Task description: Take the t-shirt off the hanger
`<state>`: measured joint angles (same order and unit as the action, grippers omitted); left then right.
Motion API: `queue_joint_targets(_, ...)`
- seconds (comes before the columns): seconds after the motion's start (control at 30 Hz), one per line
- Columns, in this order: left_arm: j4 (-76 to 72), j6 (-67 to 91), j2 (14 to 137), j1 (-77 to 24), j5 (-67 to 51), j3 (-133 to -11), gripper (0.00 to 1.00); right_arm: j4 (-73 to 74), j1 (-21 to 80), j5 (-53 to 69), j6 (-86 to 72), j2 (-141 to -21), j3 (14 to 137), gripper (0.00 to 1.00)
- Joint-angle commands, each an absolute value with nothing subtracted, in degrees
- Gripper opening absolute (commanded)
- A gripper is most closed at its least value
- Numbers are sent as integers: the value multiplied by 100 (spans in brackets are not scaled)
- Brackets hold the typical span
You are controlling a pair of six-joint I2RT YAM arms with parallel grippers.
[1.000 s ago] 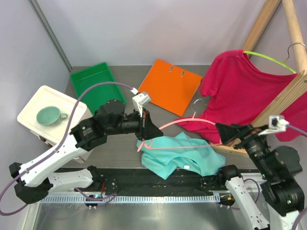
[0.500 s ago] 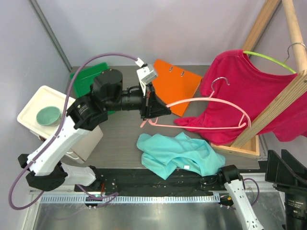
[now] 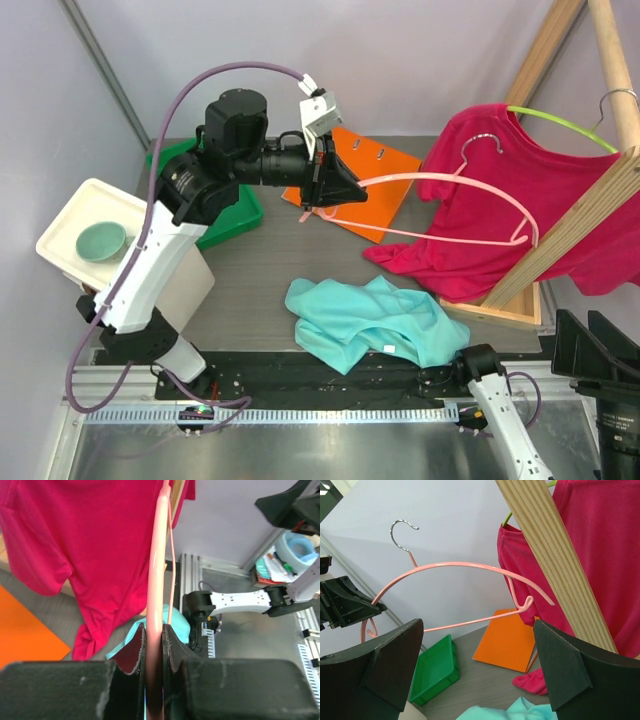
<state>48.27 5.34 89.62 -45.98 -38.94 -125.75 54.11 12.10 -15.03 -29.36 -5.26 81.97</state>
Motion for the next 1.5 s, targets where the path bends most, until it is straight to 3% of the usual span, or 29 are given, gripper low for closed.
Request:
queue_joint_targets(0.0, 4176, 579, 9288, -4316, -5184, -13024, 0, 5370, 1213, -1301, -2848, -879, 8226, 97)
queue_joint_targets(0.07, 3791, 921, 9500, -4201, -5719, -13192, 0, 5361, 1213, -1266, -2839, -905, 8253, 97)
queue_joint_targets(0.33, 2093, 2030, 10247, -4201, -6073, -13508, 0, 5467, 1213, -1257, -2847, -967, 8385, 96)
queue_joint_targets(0.77, 3102, 950, 9062, -3305, -5758, -12348, 0, 5607, 1222, -1195, -2847, -1151, 8543, 96)
queue_joint_targets(1.1, 2227, 1895, 10072, -3305, -6678, -13236, 0, 5994, 1222, -1230, -2901, -1239, 9009, 96)
queue_joint_targets(1.47, 1160, 2479, 10390, -3410, -6504, -13123, 0, 5897, 1230, -1178, -2988, -1248, 8912, 96)
